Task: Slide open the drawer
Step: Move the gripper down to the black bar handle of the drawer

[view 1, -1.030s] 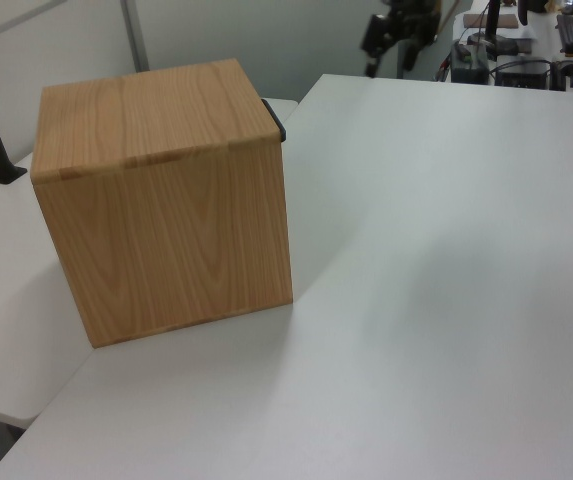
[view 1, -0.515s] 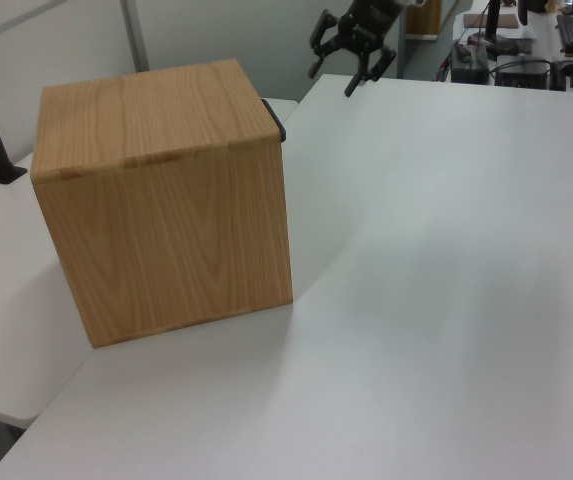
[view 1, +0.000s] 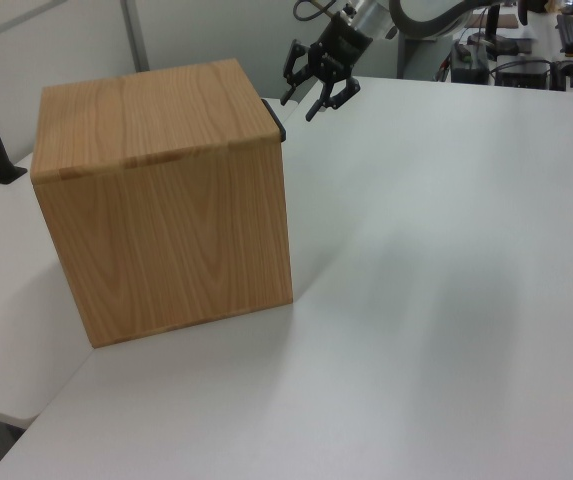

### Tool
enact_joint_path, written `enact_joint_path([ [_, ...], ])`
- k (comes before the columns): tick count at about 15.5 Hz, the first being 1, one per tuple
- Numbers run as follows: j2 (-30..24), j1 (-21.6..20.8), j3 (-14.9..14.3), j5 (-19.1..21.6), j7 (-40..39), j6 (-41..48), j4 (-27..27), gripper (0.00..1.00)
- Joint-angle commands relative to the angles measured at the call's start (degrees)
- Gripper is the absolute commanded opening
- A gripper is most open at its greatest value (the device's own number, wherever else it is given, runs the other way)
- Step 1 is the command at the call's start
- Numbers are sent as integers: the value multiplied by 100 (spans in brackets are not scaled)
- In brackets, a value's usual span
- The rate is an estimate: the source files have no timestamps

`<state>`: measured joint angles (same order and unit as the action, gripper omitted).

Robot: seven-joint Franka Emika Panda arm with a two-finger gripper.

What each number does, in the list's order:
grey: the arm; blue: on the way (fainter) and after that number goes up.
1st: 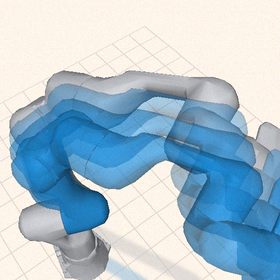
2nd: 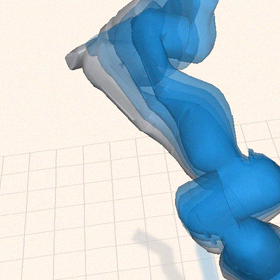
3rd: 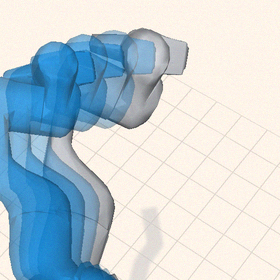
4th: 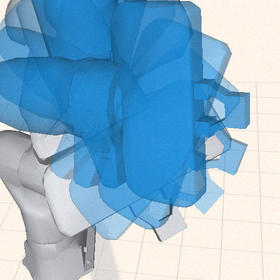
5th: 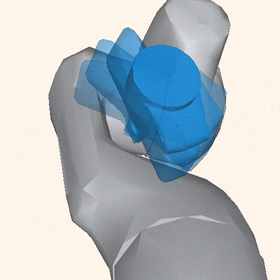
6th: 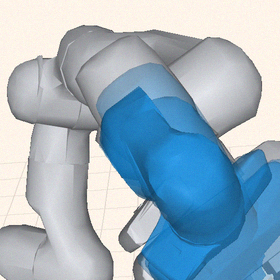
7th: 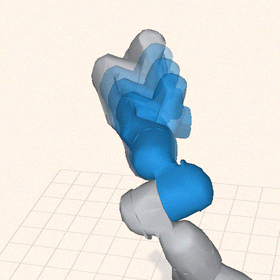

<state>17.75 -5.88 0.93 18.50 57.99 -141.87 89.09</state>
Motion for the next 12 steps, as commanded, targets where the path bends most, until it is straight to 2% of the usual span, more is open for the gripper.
enact_joint_path([
  [1, 53, -71, -5, 110, 134, -122, -84, 55],
  [4, 193, -71, 206, 84, 134, -122, -198, 55],
  [7, 579, -193, 206, 49, 282, -122, -549, 55],
  [12, 519, -71, 206, 75, 292, -70, -603, 48],
])
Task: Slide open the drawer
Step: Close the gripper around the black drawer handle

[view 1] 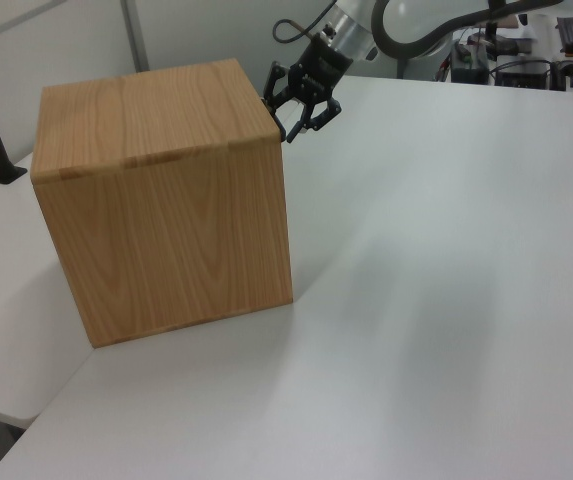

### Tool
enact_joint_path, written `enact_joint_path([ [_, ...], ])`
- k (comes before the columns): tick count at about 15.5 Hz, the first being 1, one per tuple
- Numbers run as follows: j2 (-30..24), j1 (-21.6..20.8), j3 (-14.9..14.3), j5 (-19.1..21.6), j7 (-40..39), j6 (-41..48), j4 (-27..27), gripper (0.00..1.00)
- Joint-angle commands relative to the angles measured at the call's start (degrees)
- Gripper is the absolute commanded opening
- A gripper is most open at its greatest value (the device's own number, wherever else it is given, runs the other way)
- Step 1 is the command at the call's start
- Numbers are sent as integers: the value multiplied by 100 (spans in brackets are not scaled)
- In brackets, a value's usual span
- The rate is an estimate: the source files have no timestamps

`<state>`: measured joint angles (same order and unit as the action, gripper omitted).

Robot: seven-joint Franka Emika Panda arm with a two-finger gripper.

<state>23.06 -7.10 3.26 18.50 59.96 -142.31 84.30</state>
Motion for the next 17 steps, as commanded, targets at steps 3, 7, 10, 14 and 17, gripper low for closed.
enact_joint_path([
  [3, -118, 86, -28, 5, 42, 2, -124, 14],
  [7, -223, 60, -28, -302, 25, 204, -89, 0],
  [10, -197, 42, -28, -514, 25, 204, -80, 0],
  [14, -179, 42, -27, -575, 16, 204, -62, 10],
  [17, -171, 42, -19, -654, 7, 204, 8, 34],
])
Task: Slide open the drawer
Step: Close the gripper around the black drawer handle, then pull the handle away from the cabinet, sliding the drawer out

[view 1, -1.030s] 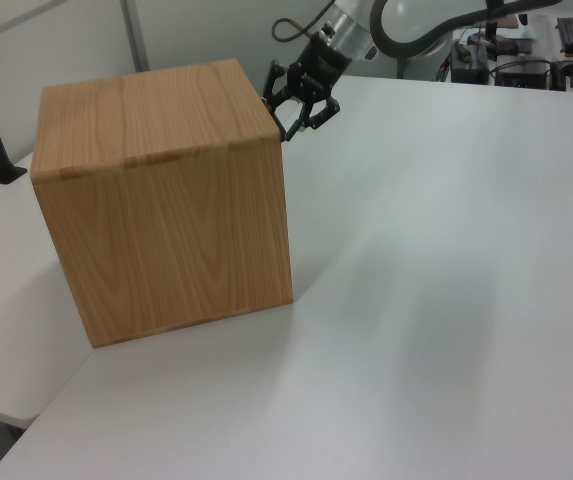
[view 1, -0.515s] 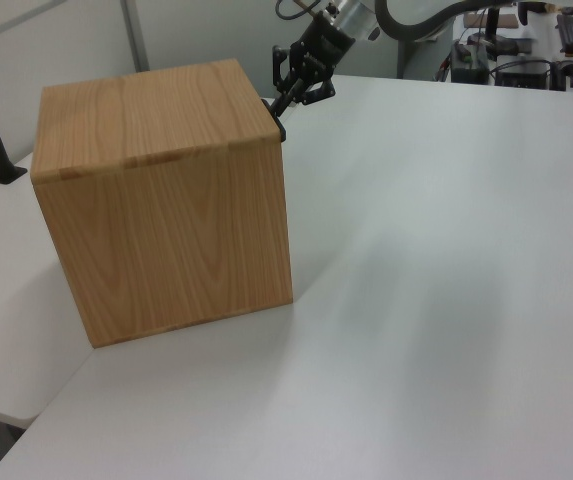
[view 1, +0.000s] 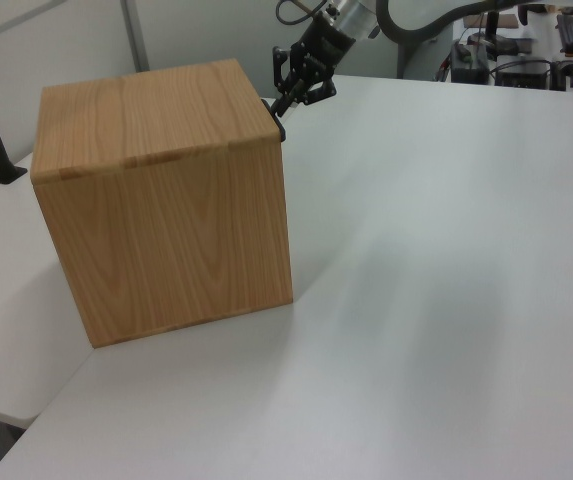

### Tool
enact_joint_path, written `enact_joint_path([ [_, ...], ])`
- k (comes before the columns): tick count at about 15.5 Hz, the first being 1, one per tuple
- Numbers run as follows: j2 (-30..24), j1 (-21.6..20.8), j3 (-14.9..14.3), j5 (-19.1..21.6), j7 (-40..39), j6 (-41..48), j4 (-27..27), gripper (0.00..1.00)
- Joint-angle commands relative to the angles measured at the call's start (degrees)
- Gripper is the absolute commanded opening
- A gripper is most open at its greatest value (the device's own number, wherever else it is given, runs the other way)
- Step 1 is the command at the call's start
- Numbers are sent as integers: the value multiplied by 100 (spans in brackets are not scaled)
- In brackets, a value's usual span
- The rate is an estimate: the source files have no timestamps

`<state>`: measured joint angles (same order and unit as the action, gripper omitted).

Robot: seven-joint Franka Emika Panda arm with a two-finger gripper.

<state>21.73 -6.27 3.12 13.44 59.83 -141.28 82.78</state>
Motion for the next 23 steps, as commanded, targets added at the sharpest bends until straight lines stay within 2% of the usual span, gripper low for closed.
enact_joint_path([
  [1, -29, -50, -4, -184, 20, 100, 159, 37],
  [2, -20, -41, -4, -184, 29, 100, 159, 37],
  [3, 6, -50, -4, -184, 29, 100, 159, 31],
  [6, 15, -41, -4, -193, 20, 100, 159, 3],
  [7, -2, -41, -4, -210, 12, 109, 168, 0],
  [13, -143, -33, -4, -211, -392, 451, 414, 0],
  [17, -529, 11, -4, -211, -682, 662, 756, 0],
  [23, -767, 213, -13, -211, -964, 1444, 757, 0],
])
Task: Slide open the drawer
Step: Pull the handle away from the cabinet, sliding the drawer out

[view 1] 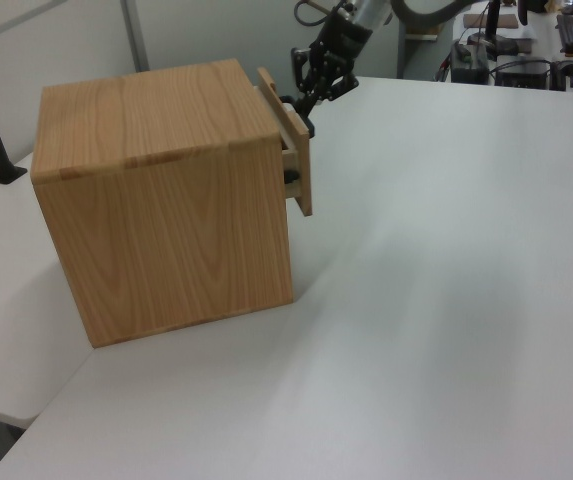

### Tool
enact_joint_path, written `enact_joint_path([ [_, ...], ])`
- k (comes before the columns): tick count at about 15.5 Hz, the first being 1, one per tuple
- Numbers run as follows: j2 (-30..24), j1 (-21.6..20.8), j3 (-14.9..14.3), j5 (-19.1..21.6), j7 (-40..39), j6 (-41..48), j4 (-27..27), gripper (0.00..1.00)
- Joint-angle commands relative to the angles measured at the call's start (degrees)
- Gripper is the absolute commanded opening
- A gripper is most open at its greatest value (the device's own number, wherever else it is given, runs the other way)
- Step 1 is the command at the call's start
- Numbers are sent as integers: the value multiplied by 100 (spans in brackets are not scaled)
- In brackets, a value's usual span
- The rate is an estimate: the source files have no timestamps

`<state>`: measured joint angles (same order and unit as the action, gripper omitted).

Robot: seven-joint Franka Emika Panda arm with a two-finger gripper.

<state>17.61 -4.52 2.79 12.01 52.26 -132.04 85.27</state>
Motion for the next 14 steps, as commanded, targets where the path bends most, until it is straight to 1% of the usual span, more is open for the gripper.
enact_joint_path([
  [1, -407, 91, 20, -67, -268, 643, 508, 0],
  [4, -495, 215, 11, -67, -515, 1022, 491, 0],
  [7, -548, 364, -15, -67, -691, 1075, 517, 0],
  [14, -758, 645, -50, -93, -1165, 1795, 491, 0],
])
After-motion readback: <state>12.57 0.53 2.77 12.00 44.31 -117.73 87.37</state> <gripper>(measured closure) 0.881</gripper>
